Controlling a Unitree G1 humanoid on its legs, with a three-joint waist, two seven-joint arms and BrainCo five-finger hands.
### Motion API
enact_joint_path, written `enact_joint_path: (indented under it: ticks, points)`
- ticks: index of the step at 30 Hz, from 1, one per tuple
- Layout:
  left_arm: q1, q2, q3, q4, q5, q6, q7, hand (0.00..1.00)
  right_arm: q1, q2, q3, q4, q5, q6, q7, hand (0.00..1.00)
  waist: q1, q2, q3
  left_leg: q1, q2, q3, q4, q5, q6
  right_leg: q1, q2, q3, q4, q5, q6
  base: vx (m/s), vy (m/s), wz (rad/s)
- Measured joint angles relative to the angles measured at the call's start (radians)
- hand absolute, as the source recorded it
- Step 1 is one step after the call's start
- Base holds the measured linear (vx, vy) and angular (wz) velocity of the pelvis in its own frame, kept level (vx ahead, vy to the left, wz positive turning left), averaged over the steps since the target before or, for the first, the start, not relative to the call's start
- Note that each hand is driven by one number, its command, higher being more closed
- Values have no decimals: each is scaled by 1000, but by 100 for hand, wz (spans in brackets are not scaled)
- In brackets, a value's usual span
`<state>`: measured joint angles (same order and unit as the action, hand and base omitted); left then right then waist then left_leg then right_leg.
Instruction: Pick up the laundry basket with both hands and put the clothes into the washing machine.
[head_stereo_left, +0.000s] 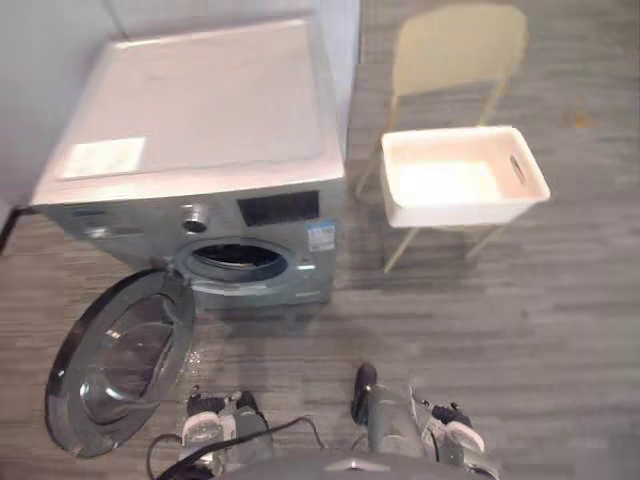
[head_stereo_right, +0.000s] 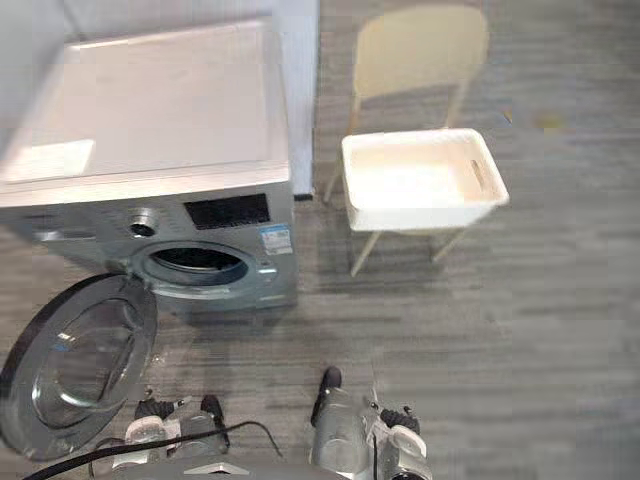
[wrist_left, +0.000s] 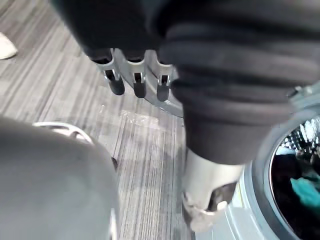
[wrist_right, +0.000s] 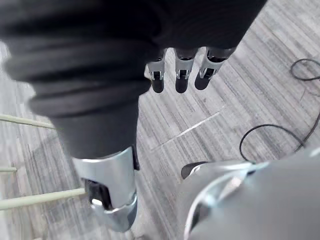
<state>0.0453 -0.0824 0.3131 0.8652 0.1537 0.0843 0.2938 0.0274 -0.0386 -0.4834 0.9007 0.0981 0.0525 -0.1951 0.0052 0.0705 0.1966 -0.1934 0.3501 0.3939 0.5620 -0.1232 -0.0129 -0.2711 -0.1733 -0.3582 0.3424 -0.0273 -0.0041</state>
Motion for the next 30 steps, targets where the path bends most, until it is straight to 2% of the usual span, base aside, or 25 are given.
enact_joint_path:
  ticks: [2,3,4,5,6,7,8,10,13,14,15,16,17,18,19,20,21,23,24,25,26,27,28,29,30]
  points:
    - [8,2,-43,1,7,-9,-12,0,11,-10,-13,-9,-28,5,15,0,0,21,-16,-18,57,29,309,-55,20,36,1,-48,38,-15,2,-66,97,65]
    - [9,1,-72,-10,9,-9,-23,0,17,-8,-22,-21,-28,13,17,0,-14,22,-23,-36,40,45,278,-50,10,44,-13,-75,62,-27,19,-63,74,94]
    - [13,8,-83,-20,9,-10,-27,0,22,5,-32,-17,-28,20,21,0,-28,-3,-47,-27,-4,41,197,-56,1,31,-27,-75,66,-41,28,-91,-10,154]
    - [8,25,-84,-30,10,-15,-37,0,46,45,-55,-4,-28,20,22,0,-62,-69,-85,20,-94,28,69,-81,-23,28,-51,-75,19,-44,14,-112,-61,141]
    - [-2,23,-88,-26,19,-15,-40,0,44,57,-76,16,-27,20,23,0,-68,-54,-82,28,-73,36,91,-115,-30,30,-51,-107,10,-11,-1,-178,28,120]
    - [-7,20,-132,-18,39,-16,-46,0,34,46,-115,19,-26,17,25,0,-55,-19,-87,66,-62,41,34,-201,-77,29,-10,-124,-36,21,-5,-158,100,34]
    - [-8,23,-143,-6,50,-12,-48,0,28,41,-118,24,-26,16,33,0,-55,-15,-84,80,-72,45,-30,-220,-63,29,4,-123,-61,39,1,-221,129,-5]
    - [-1,56,-168,47,88,6,-62,0,30,58,-118,72,-26,24,44,0,-69,-79,-105,110,-163,79,-185,-144,-50,33,4,-52,-181,123,8,-250,47,-12]
    - [3,78,-218,50,108,4,-72,0,52,56,-110,105,-27,31,45,0,-82,-110,-101,134,-222,77,-248,-136,-54,34,-1,26,-219,164,12,-205,17,-6]
    - [8,94,-229,53,122,2,-81,0,75,54,-97,111,-28,39,51,0,-80,-133,-100,155,-255,72,-291,-117,-50,29,-4,57,-220,162,14,-94,16,-39]
    - [4,106,-237,61,129,-1,-85,0,87,49,-77,126,-43,39,56,0,-78,-148,-83,166,-276,73,-316,-96,-44,18,-2,88,-223,149,37,-86,12,-48]
    - [2,110,-237,68,133,-1,-86,0,85,44,-70,137,-59,39,56,0,-80,-149,-80,170,-280,74,-324,-92,-41,11,2,106,-222,141,61,-80,-24,-62]
    - [3,119,-236,82,136,0,-89,0,88,37,-49,139,-71,41,57,0,-81,-151,-76,174,-281,72,-340,-90,-38,-3,12,144,-215,111,134,-96,-75,-60]
    - [6,117,-235,93,137,1,-90,0,76,23,-36,136,-80,40,60,0,-83,-115,-64,183,-243,79,-358,-63,-7,-10,50,173,-172,55,177,-103,-95,-49]
    - [4,117,-235,93,140,1,-90,0,78,19,-31,139,-92,41,61,0,-86,-100,-51,188,-224,85,-358,-53,-3,-17,68,196,-112,58,128,-77,-126,-9]
    - [4,124,-222,96,145,0,-91,0,88,21,-31,139,-104,44,61,0,-90,-111,-43,199,-197,95,-360,-13,5,-30,78,233,75,27,70,-42,-162,25]
    - [4,130,-197,90,144,-2,-91,0,104,31,-32,141,-104,43,61,0,-83,-134,-46,197,-194,85,-360,7,-17,-41,45,239,263,-19,33,-9,-185,32]
    - [-3,142,-174,83,139,-2,-89,0,107,43,-30,146,-104,43,62,0,-68,-172,-47,190,-188,74,-332,10,-27,-49,4,242,361,-48,40,16,-183,10]
    - [-13,138,-138,88,123,2,-89,0,96,50,-27,137,-105,39,65,0,-62,-180,-48,186,-179,67,-330,9,-43,-44,43,234,333,-20,50,-61,-285,-33]
    - [-10,100,-111,99,102,3,-90,0,63,30,-30,124,-109,37,67,0,-45,-120,-59,182,-132,77,-408,69,-41,-8,85,247,303,-59,24,-79,-234,-31]
    - [-12,97,-108,100,100,4,-90,0,56,30,-31,123,-110,40,69,0,-47,-120,-59,182,-135,76,-418,75,-46,-7,72,248,346,-79,19,-54,-195,0]
    - [-14,101,-122,105,82,3,-88,0,50,28,-28,140,-120,42,82,0,-48,-142,-64,199,-174,62,-463,121,-46,35,13,277,421,-131,57,3,-163,25]
    - [-16,121,-118,108,62,-2,-87,0,39,30,-25,164,-135,45,80,0,-39,-161,-71,187,-190,59,-468,142,-52,111,-13,304,281,-162,122,-21,-239,11]
    - [-17,126,-113,116,49,1,-86,0,26,22,-11,166,-137,46,82,0,-35,-171,-80,177,-192,57,-470,156,-53,136,4,293,212,-179,122,-81,-278,-39]
    - [-17,125,-110,129,21,1,-81,0,9,7,34,164,-144,40,85,0,-20,-133,-84,156,-173,51,-482,171,-54,178,35,292,75,-178,119,-109,-256,-58]
